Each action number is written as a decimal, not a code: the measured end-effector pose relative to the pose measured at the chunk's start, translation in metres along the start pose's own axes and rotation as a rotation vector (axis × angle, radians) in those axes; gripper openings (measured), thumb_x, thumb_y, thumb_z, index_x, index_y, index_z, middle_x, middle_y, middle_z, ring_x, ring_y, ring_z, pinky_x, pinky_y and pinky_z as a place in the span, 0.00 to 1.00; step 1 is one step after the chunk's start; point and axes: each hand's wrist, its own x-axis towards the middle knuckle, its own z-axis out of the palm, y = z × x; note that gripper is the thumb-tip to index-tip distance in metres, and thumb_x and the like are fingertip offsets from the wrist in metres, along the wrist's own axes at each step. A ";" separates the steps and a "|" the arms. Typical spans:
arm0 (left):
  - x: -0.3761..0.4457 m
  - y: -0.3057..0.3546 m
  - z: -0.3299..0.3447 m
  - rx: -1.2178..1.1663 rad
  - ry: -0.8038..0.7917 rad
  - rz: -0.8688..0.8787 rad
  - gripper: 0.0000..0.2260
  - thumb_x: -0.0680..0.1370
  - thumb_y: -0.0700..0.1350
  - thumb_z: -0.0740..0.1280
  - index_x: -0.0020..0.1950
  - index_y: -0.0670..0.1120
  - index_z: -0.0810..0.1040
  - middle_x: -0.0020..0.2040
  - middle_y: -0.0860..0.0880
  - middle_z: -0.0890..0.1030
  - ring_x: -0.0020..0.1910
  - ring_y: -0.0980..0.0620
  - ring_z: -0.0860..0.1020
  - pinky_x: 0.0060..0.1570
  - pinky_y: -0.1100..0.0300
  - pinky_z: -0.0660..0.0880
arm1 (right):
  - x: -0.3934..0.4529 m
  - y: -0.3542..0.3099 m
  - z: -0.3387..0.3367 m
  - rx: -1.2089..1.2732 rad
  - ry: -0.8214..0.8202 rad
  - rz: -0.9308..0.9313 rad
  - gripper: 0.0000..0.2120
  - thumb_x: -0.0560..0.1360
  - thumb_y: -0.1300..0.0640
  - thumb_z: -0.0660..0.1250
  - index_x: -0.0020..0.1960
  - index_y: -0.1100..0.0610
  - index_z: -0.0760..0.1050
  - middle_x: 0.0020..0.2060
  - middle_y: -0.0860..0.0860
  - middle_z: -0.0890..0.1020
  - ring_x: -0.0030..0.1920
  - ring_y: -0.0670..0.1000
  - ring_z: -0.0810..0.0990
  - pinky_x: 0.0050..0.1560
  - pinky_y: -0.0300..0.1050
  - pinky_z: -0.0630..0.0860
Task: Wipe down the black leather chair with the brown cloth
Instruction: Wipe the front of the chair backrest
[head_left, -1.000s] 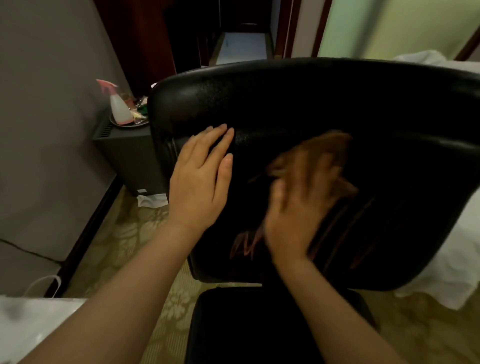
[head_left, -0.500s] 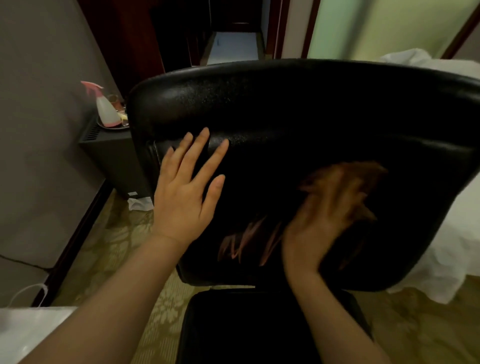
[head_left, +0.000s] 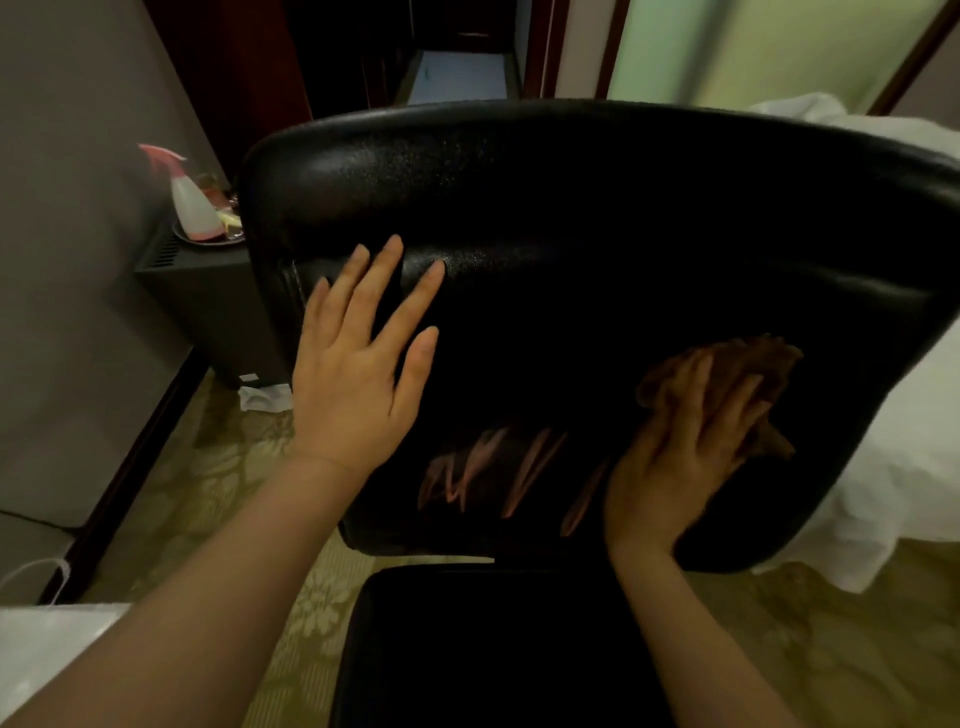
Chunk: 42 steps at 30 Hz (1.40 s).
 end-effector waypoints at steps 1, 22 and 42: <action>0.000 0.005 0.000 0.005 -0.009 -0.013 0.21 0.81 0.54 0.47 0.70 0.49 0.67 0.72 0.44 0.65 0.72 0.46 0.58 0.71 0.49 0.53 | -0.006 -0.019 0.008 0.040 0.013 0.001 0.21 0.79 0.56 0.53 0.72 0.56 0.64 0.72 0.64 0.61 0.72 0.65 0.56 0.69 0.64 0.53; 0.024 0.127 0.046 0.093 -0.220 0.025 0.24 0.80 0.55 0.43 0.76 0.52 0.50 0.76 0.50 0.47 0.74 0.53 0.40 0.70 0.47 0.37 | 0.012 0.016 -0.008 -0.110 -0.297 -0.837 0.26 0.72 0.53 0.60 0.69 0.49 0.65 0.70 0.51 0.68 0.71 0.52 0.61 0.67 0.61 0.60; 0.023 0.118 0.051 0.058 -0.112 0.057 0.23 0.81 0.55 0.45 0.75 0.52 0.56 0.77 0.47 0.54 0.75 0.48 0.47 0.70 0.54 0.33 | 0.067 0.098 -0.034 -0.242 -0.249 -1.045 0.27 0.74 0.59 0.61 0.71 0.45 0.59 0.71 0.49 0.61 0.76 0.51 0.51 0.73 0.51 0.49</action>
